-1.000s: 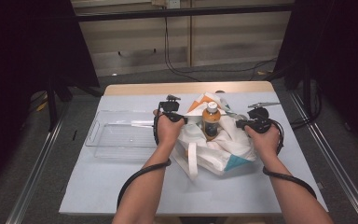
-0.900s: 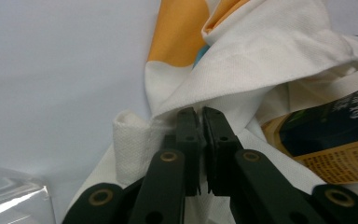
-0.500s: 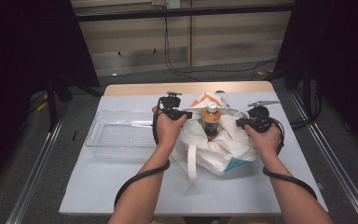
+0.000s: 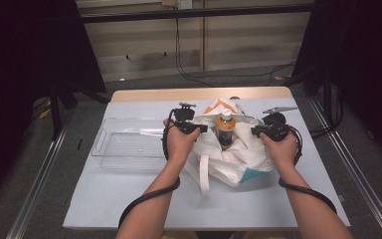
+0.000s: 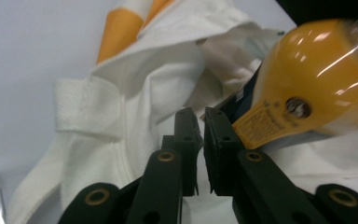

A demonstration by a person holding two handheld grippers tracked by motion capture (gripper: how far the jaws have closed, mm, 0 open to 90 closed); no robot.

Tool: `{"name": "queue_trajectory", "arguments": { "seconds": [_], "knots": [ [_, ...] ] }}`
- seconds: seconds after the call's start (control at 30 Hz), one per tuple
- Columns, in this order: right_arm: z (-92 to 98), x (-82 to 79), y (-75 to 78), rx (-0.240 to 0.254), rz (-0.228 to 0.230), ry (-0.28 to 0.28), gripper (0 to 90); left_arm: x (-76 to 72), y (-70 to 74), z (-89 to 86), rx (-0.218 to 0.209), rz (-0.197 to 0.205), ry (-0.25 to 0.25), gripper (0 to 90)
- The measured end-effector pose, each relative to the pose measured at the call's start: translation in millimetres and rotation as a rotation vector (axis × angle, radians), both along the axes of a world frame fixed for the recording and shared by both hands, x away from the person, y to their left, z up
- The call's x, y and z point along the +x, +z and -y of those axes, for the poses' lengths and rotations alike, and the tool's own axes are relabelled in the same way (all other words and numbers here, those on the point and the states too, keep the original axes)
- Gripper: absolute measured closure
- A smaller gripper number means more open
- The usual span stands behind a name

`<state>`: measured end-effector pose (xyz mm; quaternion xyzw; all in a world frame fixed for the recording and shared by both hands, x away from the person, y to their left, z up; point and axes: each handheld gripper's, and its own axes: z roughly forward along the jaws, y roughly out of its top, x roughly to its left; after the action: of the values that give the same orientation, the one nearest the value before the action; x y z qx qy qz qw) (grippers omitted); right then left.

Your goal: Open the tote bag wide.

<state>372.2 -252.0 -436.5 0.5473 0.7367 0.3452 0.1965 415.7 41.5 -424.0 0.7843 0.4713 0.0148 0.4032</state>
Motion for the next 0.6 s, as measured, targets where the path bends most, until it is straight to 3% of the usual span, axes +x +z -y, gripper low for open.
{"name": "queue_trajectory", "arguments": {
  "seconds": [0.4, 0.6],
  "knots": [
    [5.3, 0.1, -10.2, 0.016, -0.002, 0.004, 77.3, 0.3, -22.1, 1.0, 0.067, -0.034, 0.018, 90.0],
    [6.7, -2.0, -12.4, 0.014, 0.01, 0.014, 73.4, -0.2, -30.2, 1.4, 0.075, -0.049, 0.029, 90.0]
  ]
}}
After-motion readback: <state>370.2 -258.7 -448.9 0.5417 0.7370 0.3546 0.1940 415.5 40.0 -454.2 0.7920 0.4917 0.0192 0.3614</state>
